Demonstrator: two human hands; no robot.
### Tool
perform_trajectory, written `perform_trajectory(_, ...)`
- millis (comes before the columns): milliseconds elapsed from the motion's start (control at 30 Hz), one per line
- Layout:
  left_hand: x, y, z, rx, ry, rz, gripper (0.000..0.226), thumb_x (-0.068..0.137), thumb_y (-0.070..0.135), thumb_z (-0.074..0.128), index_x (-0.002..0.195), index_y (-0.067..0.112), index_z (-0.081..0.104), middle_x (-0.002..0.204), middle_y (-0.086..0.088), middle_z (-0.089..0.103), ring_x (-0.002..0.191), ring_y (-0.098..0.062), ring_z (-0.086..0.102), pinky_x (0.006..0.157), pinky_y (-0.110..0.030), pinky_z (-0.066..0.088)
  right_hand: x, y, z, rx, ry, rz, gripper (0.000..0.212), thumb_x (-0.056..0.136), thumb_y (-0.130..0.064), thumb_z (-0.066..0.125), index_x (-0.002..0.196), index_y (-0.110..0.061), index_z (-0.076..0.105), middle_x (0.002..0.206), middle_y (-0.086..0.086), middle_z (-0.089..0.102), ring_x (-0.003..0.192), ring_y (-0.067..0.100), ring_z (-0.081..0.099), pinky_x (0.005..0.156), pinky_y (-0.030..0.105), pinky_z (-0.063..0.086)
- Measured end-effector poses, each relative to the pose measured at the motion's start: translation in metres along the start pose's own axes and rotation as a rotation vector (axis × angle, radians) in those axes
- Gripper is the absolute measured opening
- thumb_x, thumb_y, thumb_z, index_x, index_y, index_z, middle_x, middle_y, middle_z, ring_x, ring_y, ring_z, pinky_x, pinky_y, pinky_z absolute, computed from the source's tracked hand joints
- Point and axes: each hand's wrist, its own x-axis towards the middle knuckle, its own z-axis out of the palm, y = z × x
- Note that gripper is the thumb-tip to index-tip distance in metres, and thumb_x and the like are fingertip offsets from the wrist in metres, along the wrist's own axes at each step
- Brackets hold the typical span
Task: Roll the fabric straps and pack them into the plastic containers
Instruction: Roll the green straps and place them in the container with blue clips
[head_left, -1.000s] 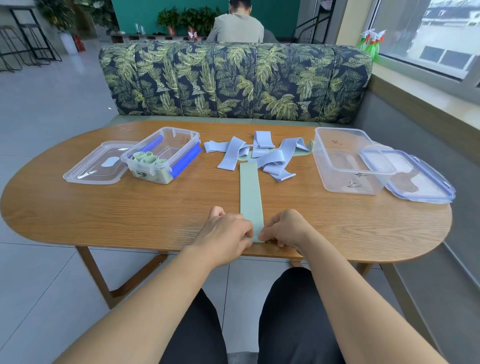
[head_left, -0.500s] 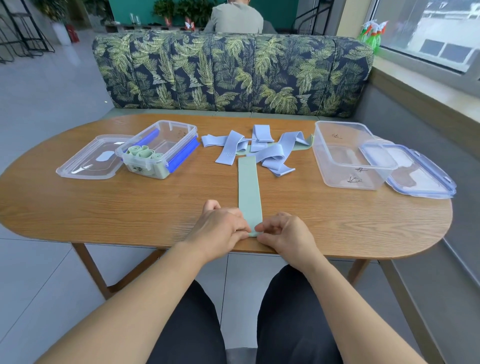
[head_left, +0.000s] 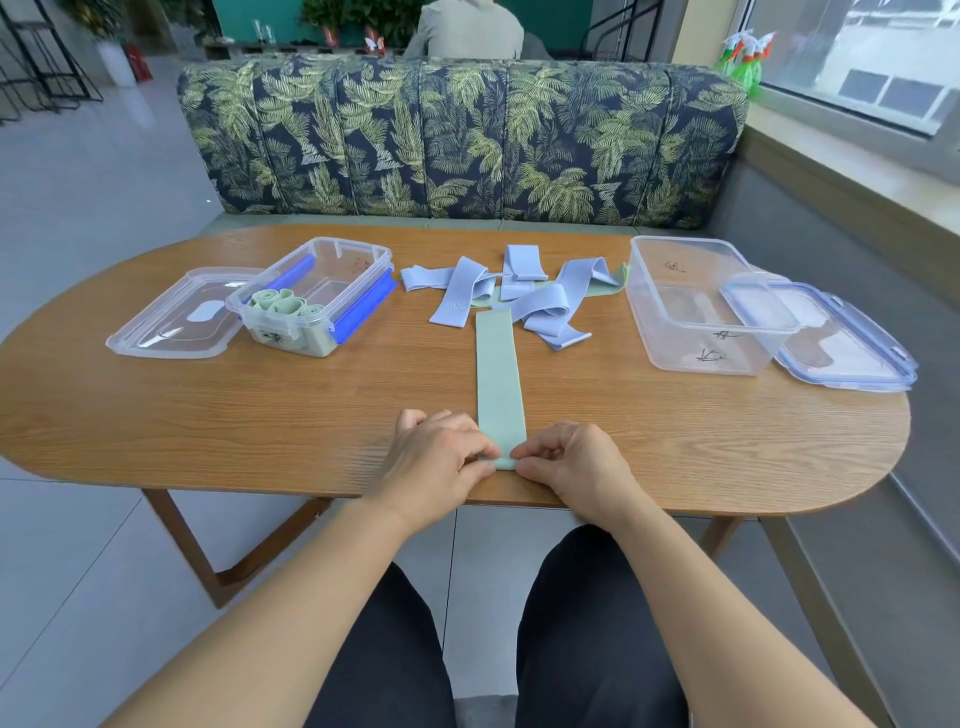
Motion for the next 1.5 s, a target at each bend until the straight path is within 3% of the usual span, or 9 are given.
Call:
perform_trajectory(167, 0.004, -0.002, 0.001, -0.008, -0.013, -0.001, 0.017, 0.092, 0.037, 0.061, 0.103, 0.032, 0.073, 0.098, 0.014, 0.062, 0.1, -0.002, 0.048, 0.093, -0.03, 0.021, -0.002, 0.003, 0.003, 0.1, 0.043, 0.004, 0.011, 0.083, -0.027, 0.074, 0.089, -0.036, 0.073, 0.09, -0.012, 0.066, 0.082, 0.006, 0.06, 0.085, 0.037, 0.053)
perform_trajectory(333, 0.005, -0.005, 0.004, -0.066, 0.009, 0.012, 0.017, 0.093, 0.034, 0.061, 0.101, 0.031, 0.075, 0.093, 0.016, 0.054, 0.089, 0.021, 0.031, 0.088, -0.027, 0.02, -0.004, 0.003, 0.004, 0.059, 0.065, -0.017, 0.011, 0.084, -0.026, 0.073, 0.087, -0.036, 0.072, 0.096, -0.015, 0.064, 0.09, 0.003, 0.059, 0.085, 0.034, 0.051)
perform_trajectory(567, 0.002, -0.002, 0.002, -0.01, 0.008, -0.041, 0.024, 0.092, 0.038, 0.059, 0.116, 0.033, 0.061, 0.097, 0.015, 0.057, 0.093, -0.001, 0.048, 0.093, -0.031, 0.023, 0.004, -0.001, 0.002, -0.059, 0.04, 0.011, 0.007, 0.089, -0.032, 0.067, 0.092, -0.035, 0.073, 0.083, -0.022, 0.062, 0.086, 0.002, 0.059, 0.077, 0.026, 0.048)
perform_trajectory(833, 0.007, -0.003, 0.004, -0.058, 0.012, -0.111, 0.013, 0.095, 0.038, 0.056, 0.099, 0.035, 0.069, 0.099, 0.016, 0.057, 0.083, 0.003, 0.038, 0.09, -0.03, 0.024, 0.006, -0.001, 0.004, -0.125, 0.073, 0.01, 0.013, 0.091, -0.038, 0.062, 0.099, -0.036, 0.072, 0.089, -0.018, 0.067, 0.089, 0.005, 0.059, 0.08, 0.03, 0.049)
perform_trajectory(1033, 0.012, -0.005, 0.005, -0.038, -0.013, -0.116, 0.024, 0.096, 0.042, 0.052, 0.105, 0.033, 0.072, 0.104, 0.014, 0.059, 0.082, 0.01, 0.026, 0.092, -0.029, 0.026, 0.005, 0.004, 0.005, -0.067, 0.112, -0.001, 0.009, 0.088, -0.031, 0.064, 0.096, -0.033, 0.068, 0.065, -0.016, 0.055, 0.069, 0.002, 0.053, 0.064, 0.026, 0.04)
perform_trajectory(1133, 0.013, -0.005, 0.004, -0.032, -0.032, -0.131, 0.024, 0.096, 0.043, 0.051, 0.106, 0.034, 0.071, 0.103, 0.015, 0.059, 0.085, -0.003, 0.03, 0.092, -0.029, 0.026, 0.007, 0.001, 0.004, -0.105, 0.104, 0.005, 0.006, 0.089, -0.032, 0.063, 0.092, -0.034, 0.068, 0.064, -0.015, 0.054, 0.069, 0.003, 0.051, 0.064, 0.026, 0.039)
perform_trajectory(1200, 0.012, -0.005, 0.004, -0.035, -0.037, -0.139, 0.021, 0.096, 0.04, 0.054, 0.108, 0.033, 0.068, 0.103, 0.015, 0.059, 0.093, -0.008, 0.045, 0.093, -0.03, 0.025, 0.009, -0.001, 0.003, -0.1, 0.096, 0.02, 0.006, 0.089, -0.032, 0.063, 0.092, -0.033, 0.068, 0.064, -0.015, 0.054, 0.069, 0.004, 0.051, 0.063, 0.026, 0.038)
perform_trajectory(1367, 0.007, 0.001, 0.006, -0.154, 0.011, -0.239, 0.013, 0.089, 0.029, 0.065, 0.101, 0.032, 0.062, 0.094, 0.016, 0.058, 0.086, 0.001, 0.053, 0.09, -0.026, 0.023, 0.01, -0.002, 0.004, -0.164, 0.097, 0.015, 0.008, 0.091, -0.034, 0.06, 0.096, -0.034, 0.066, 0.073, -0.015, 0.058, 0.078, 0.007, 0.053, 0.064, 0.028, 0.037)
perform_trajectory(1500, 0.005, 0.007, 0.004, -0.171, 0.006, -0.287, 0.009, 0.091, 0.03, 0.063, 0.1, 0.03, 0.064, 0.091, 0.015, 0.057, 0.088, -0.002, 0.052, 0.092, -0.025, 0.025, 0.004, -0.004, 0.005, -0.25, 0.095, -0.02, 0.012, 0.094, -0.034, 0.055, 0.102, -0.031, 0.064, 0.076, -0.017, 0.055, 0.083, 0.01, 0.053, 0.068, 0.029, 0.037)
